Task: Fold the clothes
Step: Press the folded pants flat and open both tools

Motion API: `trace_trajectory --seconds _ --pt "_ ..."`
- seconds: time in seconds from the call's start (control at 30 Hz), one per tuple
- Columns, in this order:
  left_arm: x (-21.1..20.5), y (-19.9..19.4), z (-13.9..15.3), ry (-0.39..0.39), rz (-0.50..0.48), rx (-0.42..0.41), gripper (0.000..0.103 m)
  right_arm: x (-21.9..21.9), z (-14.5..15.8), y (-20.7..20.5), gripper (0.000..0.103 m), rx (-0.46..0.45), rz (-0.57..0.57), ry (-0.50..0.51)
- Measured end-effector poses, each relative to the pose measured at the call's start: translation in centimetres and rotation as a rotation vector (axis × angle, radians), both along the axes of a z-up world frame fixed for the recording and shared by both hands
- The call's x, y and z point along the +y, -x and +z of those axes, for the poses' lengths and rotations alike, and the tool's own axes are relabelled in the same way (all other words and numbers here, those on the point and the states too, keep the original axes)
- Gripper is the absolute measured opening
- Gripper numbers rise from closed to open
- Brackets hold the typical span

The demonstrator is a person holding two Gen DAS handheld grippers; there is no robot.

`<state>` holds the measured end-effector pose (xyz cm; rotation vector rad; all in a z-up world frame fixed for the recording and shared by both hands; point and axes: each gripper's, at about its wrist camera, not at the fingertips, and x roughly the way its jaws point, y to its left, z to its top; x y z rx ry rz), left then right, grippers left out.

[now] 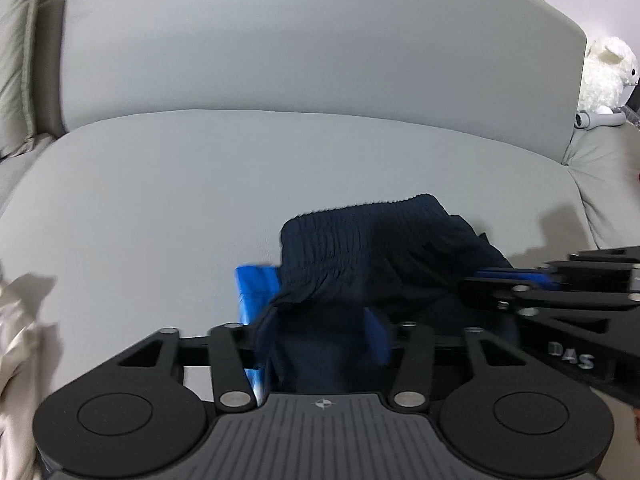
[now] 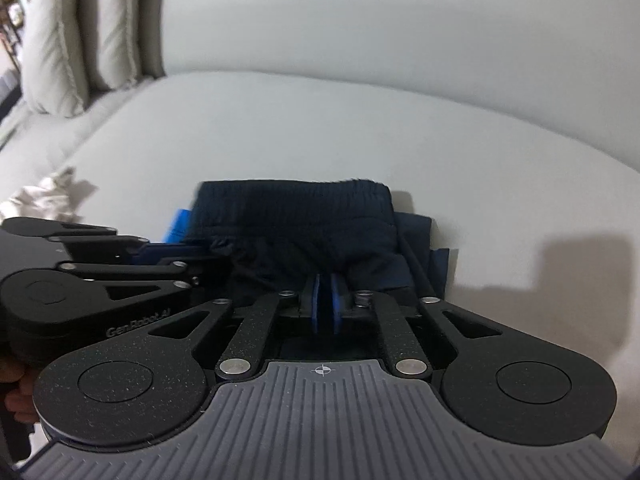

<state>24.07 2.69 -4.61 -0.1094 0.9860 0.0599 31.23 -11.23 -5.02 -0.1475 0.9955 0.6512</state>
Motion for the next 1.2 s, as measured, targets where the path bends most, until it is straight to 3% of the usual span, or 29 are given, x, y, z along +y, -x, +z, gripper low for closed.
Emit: trace_trajectory --seconds 0.2,0.3,0.37,0.47,0.53,0.7,0.77,0.9,1.2 --pt "-2.1 4.2 0.3 -0.071 -0.038 0.024 0.049 -2.7 2.2 4.7 0.016 0.024 -0.01 0.017" --pt "-3.2 5.4 -1.9 -0.128 -0.048 0.109 0.049 -3.5 1.6 6.9 0.016 0.056 0.009 0.054" --pt "-2.6 5.4 -2.0 -0.13 -0.035 0.123 0.054 -4.0 0.5 7.4 0.015 0.084 0.001 0.11" --pt "-2.3 5.5 -1.1 -0.141 -0.01 0.151 0.052 -5.0 -0.6 7.8 0.01 0.089 -0.04 0.195" --pt "-2.3 6.3 0.7 -0.154 0.001 0.144 0.052 -5.7 0.7 7.7 0.011 0.085 -0.094 0.217" --pt "-2.6 9.3 5.5 -0.092 0.052 0.088 0.059 -7.3 5.0 9.0 0.019 0.043 -0.131 0.163" --pt "-3.2 10.6 7.0 -0.076 0.059 0.057 0.068 -7.6 6.4 9.9 0.026 0.03 -0.132 0.132" --pt "-4.1 12.5 9.5 -0.052 0.068 0.012 0.072 -8.0 9.7 12.0 0.035 0.009 -0.125 0.065" --pt "-5.0 15.6 11.7 -0.04 0.106 0.009 0.082 -9.4 14.0 16.9 0.055 0.02 -0.12 0.023"
